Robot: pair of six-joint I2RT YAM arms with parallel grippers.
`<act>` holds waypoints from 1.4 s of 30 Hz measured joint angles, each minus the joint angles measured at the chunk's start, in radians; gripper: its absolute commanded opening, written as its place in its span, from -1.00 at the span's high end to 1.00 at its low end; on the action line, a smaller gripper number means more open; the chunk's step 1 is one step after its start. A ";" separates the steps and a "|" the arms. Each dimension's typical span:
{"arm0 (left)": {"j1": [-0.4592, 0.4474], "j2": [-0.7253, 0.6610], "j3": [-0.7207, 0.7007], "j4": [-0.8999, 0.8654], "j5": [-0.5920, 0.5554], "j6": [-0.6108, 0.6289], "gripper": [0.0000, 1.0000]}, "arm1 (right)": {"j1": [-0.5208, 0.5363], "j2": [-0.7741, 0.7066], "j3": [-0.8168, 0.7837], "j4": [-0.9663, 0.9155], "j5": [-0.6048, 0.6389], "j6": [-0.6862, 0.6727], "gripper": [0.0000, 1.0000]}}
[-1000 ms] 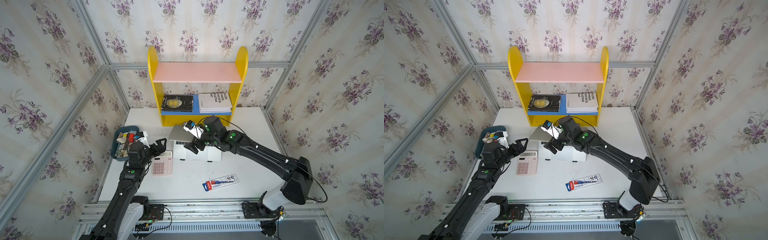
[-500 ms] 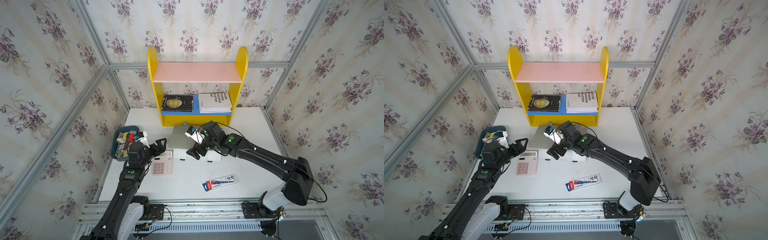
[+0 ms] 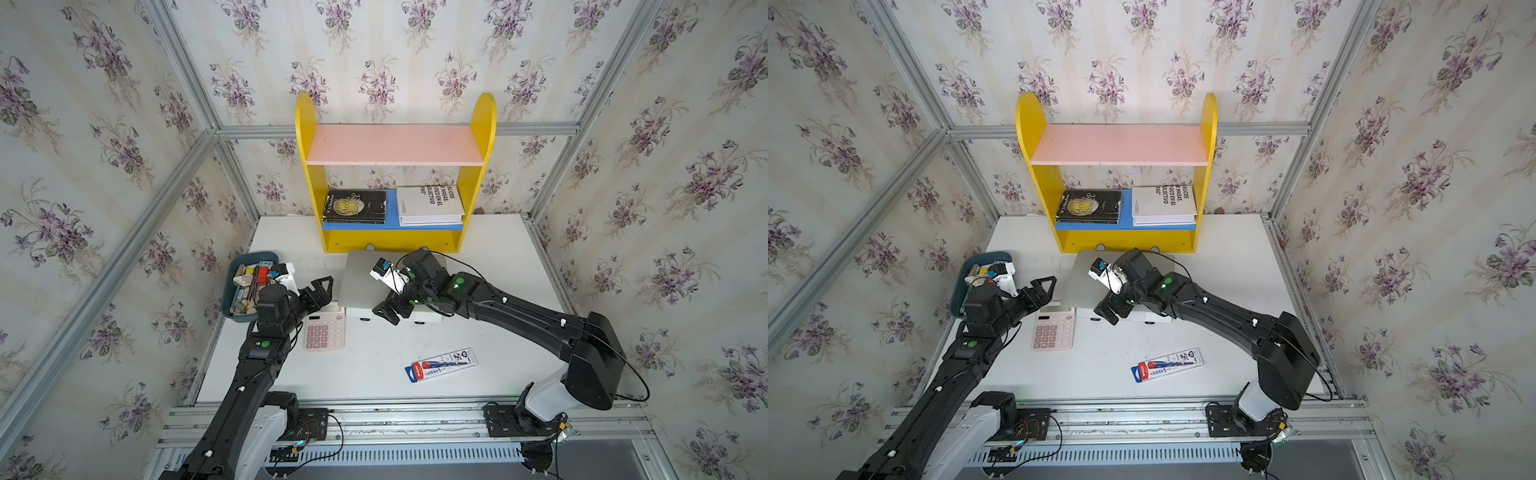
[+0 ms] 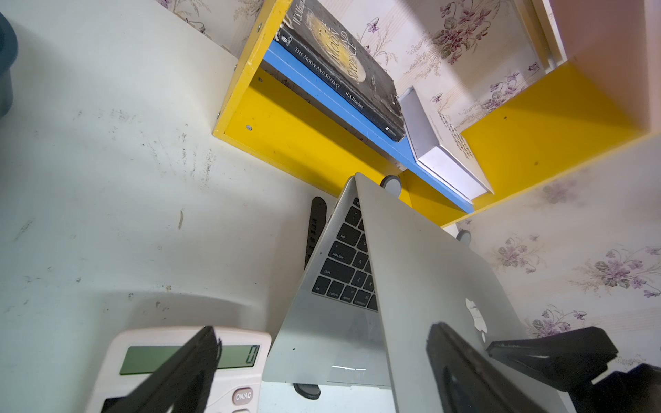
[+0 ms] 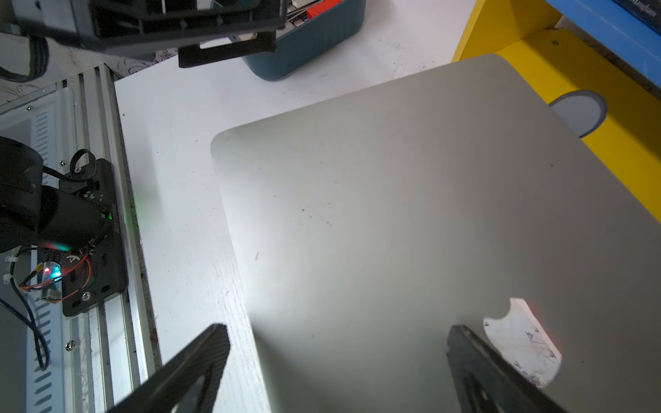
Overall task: Close the laptop lid and set it aside
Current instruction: Close the lid of the laptop.
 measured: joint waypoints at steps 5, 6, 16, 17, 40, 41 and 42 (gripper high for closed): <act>0.000 0.002 0.000 0.000 0.000 0.000 -0.88 | 0.000 0.009 -0.023 0.013 -0.006 0.005 -1.00; 0.000 0.003 0.000 0.000 0.000 0.000 -0.88 | 0.000 0.011 -0.026 0.014 -0.007 0.006 -1.00; 0.000 0.006 0.000 0.000 0.000 0.000 -0.88 | 0.000 0.039 -0.043 0.026 -0.011 0.011 -1.00; 0.000 0.007 0.000 0.000 0.001 0.000 -0.88 | 0.000 0.043 -0.044 0.026 -0.011 0.011 -1.00; 0.000 0.023 0.000 0.001 0.008 0.000 -0.88 | 0.000 0.121 -0.066 0.048 0.014 0.026 -1.00; 0.000 0.023 0.000 0.001 0.008 0.000 -0.88 | -0.001 0.123 -0.070 0.047 0.016 0.027 -1.00; 0.000 0.024 0.000 0.001 0.008 0.000 -0.88 | -0.002 0.126 -0.074 0.048 0.016 0.030 -1.00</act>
